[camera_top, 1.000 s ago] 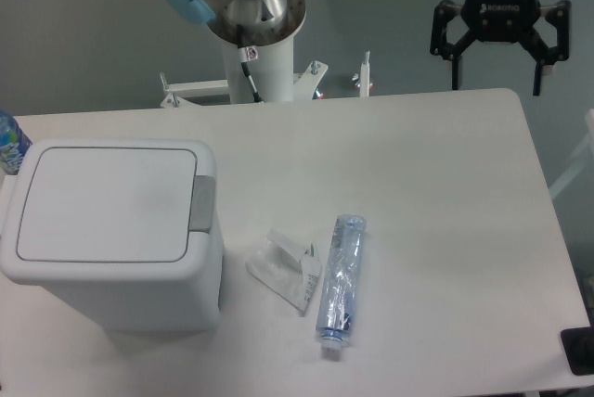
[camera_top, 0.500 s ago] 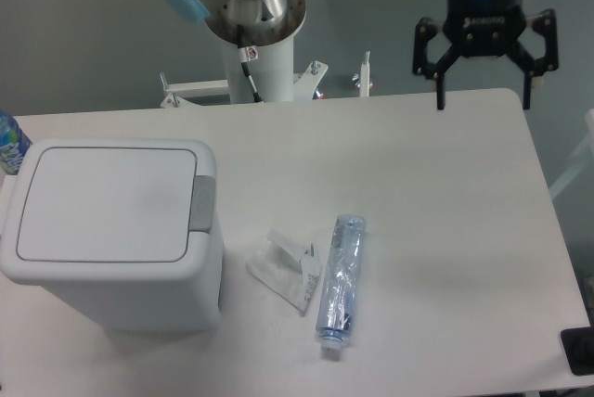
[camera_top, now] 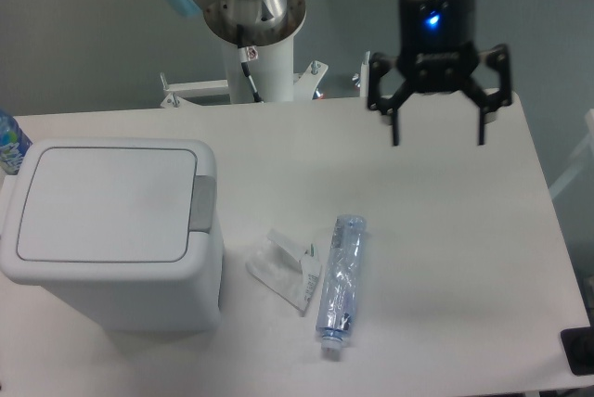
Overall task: Open the trash can
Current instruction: 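Move the open gripper down toward the grey tab on the trash can lid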
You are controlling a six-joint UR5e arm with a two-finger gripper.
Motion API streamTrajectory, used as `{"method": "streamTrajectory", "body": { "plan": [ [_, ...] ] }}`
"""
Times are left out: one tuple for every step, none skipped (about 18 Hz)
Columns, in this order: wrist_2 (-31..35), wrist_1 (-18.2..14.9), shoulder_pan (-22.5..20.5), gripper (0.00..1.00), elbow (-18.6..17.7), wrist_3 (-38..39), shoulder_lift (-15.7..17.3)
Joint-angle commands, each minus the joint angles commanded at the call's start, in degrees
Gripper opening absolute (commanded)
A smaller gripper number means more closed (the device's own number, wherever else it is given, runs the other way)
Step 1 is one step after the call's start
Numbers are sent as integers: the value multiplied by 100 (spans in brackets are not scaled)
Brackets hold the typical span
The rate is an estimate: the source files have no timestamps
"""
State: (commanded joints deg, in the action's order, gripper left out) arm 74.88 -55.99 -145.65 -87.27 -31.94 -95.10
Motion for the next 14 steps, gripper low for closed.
{"method": "streamTrajectory", "body": {
  "plan": [
    [-26, 0, 88, 100, -27, 238, 0],
    [-53, -17, 98, 100, -36, 423, 0],
    [-70, -26, 133, 100, -70, 669, 0],
    [-140, -35, 194, 100, -80, 950, 0],
    [-228, -35, 238, 100, -88, 1257, -9],
    [-350, -44, 256, 100, -97, 1652, -17],
    [-491, -61, 256, 100, -132, 2073, -35],
    [-675, -61, 256, 100, -219, 2460, -44],
    [-799, -61, 256, 100, -316, 2734, -44],
    [-869, -61, 256, 100, -413, 2850, -35],
    [-870, -61, 256, 100, -475, 2868, -35],
    [-896, -61, 274, 100, -501, 2877, -44],
    [-923, -53, 317, 100, -493, 2895, -44],
    [-958, -53, 361, 100, -493, 2973, -70]
  ]
}}
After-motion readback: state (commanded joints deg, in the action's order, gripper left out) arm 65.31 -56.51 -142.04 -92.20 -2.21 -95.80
